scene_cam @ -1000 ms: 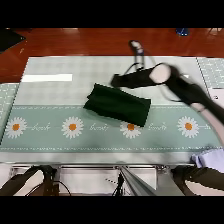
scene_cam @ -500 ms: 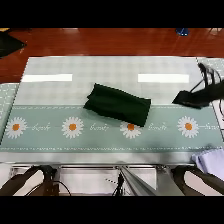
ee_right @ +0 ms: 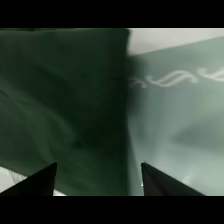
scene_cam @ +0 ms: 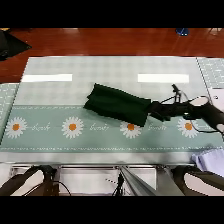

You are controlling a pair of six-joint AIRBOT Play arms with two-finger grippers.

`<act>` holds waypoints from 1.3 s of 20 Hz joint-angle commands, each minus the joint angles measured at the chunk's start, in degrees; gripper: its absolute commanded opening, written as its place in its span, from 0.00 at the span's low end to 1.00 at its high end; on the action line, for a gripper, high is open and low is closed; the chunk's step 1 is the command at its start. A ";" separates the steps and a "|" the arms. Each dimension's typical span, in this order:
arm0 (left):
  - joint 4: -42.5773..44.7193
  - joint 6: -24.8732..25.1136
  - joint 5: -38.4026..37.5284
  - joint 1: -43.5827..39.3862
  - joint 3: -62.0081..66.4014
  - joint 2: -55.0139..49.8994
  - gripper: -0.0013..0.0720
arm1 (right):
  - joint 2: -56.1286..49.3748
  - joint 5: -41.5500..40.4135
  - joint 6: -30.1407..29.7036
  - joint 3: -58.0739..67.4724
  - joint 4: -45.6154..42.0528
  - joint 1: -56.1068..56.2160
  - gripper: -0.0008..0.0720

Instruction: Fold the shirts.

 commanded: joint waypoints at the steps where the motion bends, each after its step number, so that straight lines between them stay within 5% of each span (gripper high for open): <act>1: 0.00 -0.02 -0.02 0.02 -0.02 -0.33 0.47 | -4.26 -12.24 -1.29 -0.90 11.32 8.31 0.73; 3: 0.00 -0.02 -0.02 0.02 -0.02 -0.33 0.47 | -4.81 -13.68 -1.36 -0.35 12.52 9.42 0.15; 4: 0.00 0.00 -0.02 0.02 -0.02 -0.33 0.47 | -4.35 -11.76 -1.75 0.63 12.13 8.81 0.06; 7: 0.07 0.00 0.00 0.02 -0.02 -0.59 0.47 | 1.88 -0.83 -3.85 6.58 4.85 3.87 0.06; 12: 0.15 0.02 0.20 0.02 -0.02 -3.96 0.47 | 19.17 20.00 9.62 21.27 -15.17 -11.78 0.06; 18: -0.31 -0.02 0.68 0.02 -0.02 -13.33 0.47 | 28.39 43.89 12.68 35.67 -31.76 -35.93 0.06; 26: -0.26 0.00 4.96 0.09 -0.02 -23.63 0.45 | 29.90 55.84 14.43 36.70 -53.11 -50.25 0.06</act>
